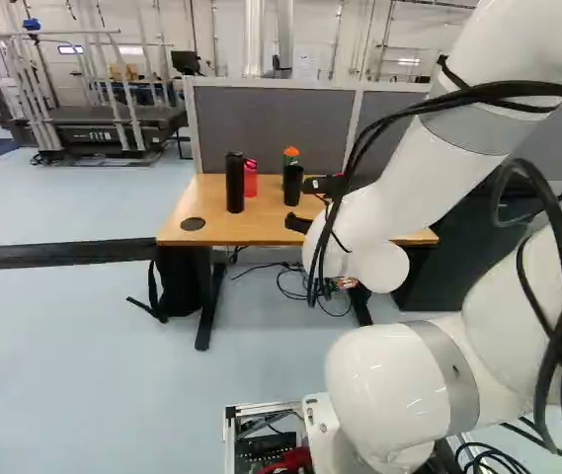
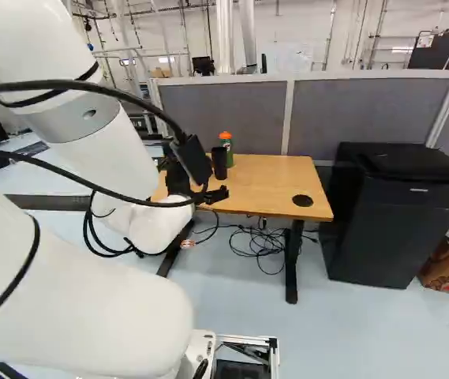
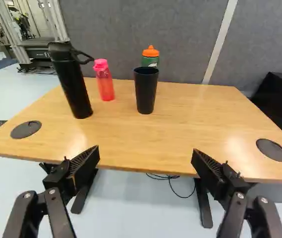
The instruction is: Pick up the green bottle from the table
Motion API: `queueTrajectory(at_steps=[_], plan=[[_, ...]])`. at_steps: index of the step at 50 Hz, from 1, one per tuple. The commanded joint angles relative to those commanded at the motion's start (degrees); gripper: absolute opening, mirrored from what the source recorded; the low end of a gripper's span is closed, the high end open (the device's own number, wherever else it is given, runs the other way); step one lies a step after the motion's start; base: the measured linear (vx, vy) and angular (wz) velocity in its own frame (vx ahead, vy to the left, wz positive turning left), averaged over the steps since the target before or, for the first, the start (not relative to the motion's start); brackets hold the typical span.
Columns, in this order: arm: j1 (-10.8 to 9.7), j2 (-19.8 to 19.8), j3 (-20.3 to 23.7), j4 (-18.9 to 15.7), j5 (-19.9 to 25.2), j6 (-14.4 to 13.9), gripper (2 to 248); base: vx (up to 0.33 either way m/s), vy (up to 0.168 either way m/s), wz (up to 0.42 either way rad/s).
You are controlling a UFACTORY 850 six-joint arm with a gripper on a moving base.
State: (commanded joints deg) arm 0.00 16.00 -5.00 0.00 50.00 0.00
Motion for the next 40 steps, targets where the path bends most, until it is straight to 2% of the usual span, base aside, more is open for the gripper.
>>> queueTrajectory(at_steps=[15,16,40], plan=[[0.0,0.0,0.0,0.0,0.0,0.0,247,0.222,0.095,-0.116],[0.4,-1.5,-1.3,0.0,0.0,0.0,247,0.183,0.074,-0.031],[1.7,-8.3,-7.3,0.0,0.0,0.0,247,0.027,0.010,-0.001]])
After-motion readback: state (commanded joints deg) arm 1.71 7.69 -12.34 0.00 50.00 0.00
